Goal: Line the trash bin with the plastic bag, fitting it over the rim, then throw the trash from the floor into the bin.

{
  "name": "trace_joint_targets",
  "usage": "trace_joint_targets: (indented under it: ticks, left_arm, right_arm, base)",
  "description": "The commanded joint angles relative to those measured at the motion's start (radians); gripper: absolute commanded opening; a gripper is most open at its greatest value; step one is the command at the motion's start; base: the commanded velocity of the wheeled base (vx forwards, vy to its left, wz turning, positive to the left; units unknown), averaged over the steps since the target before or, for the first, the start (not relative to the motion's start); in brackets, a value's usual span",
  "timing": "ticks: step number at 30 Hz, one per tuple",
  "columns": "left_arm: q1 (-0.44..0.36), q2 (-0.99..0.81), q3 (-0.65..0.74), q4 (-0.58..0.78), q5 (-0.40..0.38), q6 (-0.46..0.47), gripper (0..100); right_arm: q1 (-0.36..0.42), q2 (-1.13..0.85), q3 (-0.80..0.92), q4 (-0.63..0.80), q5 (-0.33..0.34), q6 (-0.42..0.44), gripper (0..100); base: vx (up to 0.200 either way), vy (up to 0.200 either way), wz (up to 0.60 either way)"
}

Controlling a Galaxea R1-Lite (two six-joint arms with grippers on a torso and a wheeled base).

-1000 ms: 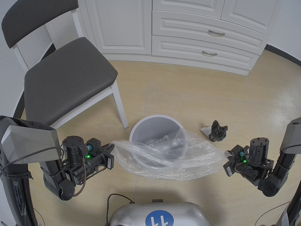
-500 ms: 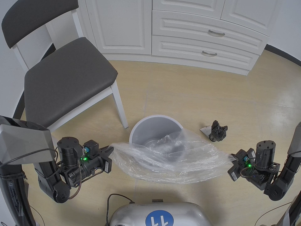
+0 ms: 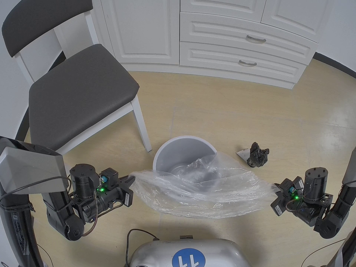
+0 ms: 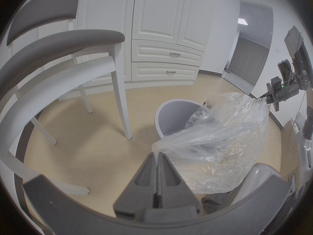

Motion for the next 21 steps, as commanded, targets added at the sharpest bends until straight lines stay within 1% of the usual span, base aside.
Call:
trace_joint_targets:
  ticks: [1,9,21]
  left_arm:
    - [-0.001,0.024,-0.002,0.000,0.000,0.000,0]
    - [-0.001,0.019,0.017,0.000,-0.026,0.000,0]
    - [-0.001,0.030,0.015,0.000,-0.030,0.000,0]
  right_arm:
    - [0.004,0.008,0.003,0.000,0.000,0.000,0]
    - [0.007,0.040,0.000,0.001,-0.001,0.000,0]
    - [0.008,0.042,0.001,0.000,-0.001,0.000,0]
  base:
    - [0.000,0.000,0.00]
    - [0.000,0.000,0.00]
    - [0.000,0.000,0.00]
